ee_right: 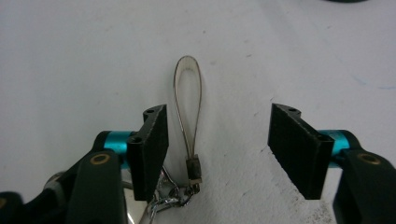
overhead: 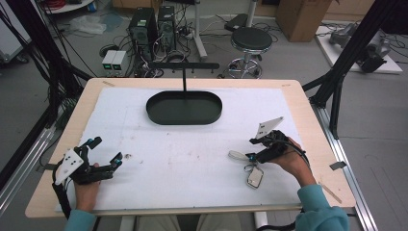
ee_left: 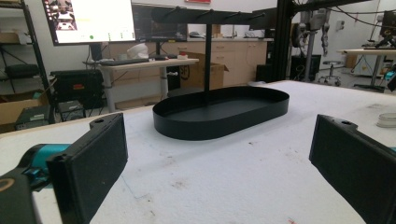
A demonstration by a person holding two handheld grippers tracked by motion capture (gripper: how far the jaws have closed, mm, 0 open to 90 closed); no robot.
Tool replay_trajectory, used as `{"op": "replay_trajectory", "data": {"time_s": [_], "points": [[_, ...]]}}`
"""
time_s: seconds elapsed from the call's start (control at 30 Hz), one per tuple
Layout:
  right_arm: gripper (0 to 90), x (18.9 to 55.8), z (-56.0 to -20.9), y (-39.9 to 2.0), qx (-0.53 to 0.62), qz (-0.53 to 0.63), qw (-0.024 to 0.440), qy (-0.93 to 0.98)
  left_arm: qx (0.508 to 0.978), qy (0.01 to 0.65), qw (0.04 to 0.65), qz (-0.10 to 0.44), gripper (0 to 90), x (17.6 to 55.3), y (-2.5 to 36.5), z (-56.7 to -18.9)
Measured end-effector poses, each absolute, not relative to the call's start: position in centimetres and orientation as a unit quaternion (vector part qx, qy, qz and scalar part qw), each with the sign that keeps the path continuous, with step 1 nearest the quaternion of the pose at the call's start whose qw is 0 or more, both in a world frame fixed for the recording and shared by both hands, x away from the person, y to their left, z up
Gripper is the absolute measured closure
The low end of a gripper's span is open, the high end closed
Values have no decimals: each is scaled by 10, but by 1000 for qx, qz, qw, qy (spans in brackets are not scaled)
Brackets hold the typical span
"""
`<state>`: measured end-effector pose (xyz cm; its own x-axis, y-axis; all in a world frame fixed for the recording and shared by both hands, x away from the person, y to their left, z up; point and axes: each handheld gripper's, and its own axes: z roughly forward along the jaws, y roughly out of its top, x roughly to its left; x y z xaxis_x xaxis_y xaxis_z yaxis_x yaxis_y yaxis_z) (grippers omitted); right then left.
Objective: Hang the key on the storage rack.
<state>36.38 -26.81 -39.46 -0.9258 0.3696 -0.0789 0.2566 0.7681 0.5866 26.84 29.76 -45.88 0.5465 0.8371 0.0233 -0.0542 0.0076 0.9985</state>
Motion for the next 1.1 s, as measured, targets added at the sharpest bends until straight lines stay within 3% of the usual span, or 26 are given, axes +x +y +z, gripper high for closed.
{"op": "replay_trajectory", "data": {"time_s": [0.3,1.1], "points": [[529,368,-400,-259,157,251,76,952,610,321,633,352,48,268,298,-459],[715,371,-411,-251,148,197,35,969,610,322,634,351,48,268,298,-459]]}}
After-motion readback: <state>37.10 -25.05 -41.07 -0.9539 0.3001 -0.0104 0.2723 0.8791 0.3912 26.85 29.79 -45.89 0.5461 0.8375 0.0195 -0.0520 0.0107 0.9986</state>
